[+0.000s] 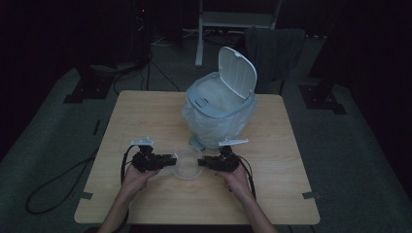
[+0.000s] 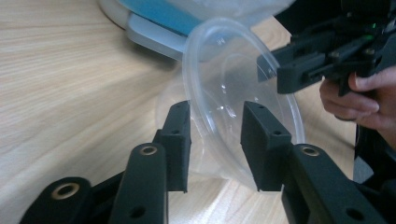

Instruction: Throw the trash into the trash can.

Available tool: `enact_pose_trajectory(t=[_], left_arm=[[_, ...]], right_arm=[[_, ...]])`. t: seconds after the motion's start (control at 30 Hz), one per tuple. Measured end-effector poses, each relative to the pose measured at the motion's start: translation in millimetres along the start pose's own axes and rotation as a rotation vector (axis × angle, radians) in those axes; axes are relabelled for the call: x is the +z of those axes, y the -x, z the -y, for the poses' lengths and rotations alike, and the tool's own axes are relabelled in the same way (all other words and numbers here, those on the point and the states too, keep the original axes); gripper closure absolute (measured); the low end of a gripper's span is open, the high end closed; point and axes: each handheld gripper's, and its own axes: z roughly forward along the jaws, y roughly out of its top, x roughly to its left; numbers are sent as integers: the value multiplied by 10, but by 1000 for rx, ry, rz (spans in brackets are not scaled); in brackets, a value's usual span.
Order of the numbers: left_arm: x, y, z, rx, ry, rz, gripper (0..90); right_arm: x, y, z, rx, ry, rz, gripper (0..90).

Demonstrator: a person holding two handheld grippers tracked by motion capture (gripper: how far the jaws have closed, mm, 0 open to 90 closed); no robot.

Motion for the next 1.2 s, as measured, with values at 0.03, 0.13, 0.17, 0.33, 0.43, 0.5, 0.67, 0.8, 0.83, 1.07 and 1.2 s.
enact_pose_trajectory(t=[0.03,0.13,0.17,0.33,0.43,0.5,0.67,0.8,0.83,1.07,1.2], left_arm=[[-3,6,1,2,1,0,642],[-43,13,-9,24,10,-2,680],[-54,19,-16,30,9,-2,690],[-69,33,-19,50,4,-24,711],[-69,23,-4,51,6,-22,708],[-66,29,-2,57,2,-27,708],[-89,53,-7,71,24,-10,665],[-138,79,-22,89,40,-18,622],[-154,82,-24,93,44,-24,615],[-306,48,-19,95,93,-47,575],[-400,24,1,92,120,-69,565]], right_arm=[[-6,-13,3,-15,-3,4,656],[-38,-33,10,-45,2,-12,703],[-52,-44,14,-60,5,-13,723],[-79,-103,32,-141,-5,14,812],[-82,-138,45,-185,-7,23,823],[-84,-161,51,-207,-2,33,830],[-102,-237,64,-280,-7,50,834],[-115,-258,72,-294,-8,54,835],[-118,-260,72,-297,-6,59,835],[-179,-286,54,-312,22,68,835],[-224,-297,36,-317,35,81,836]])
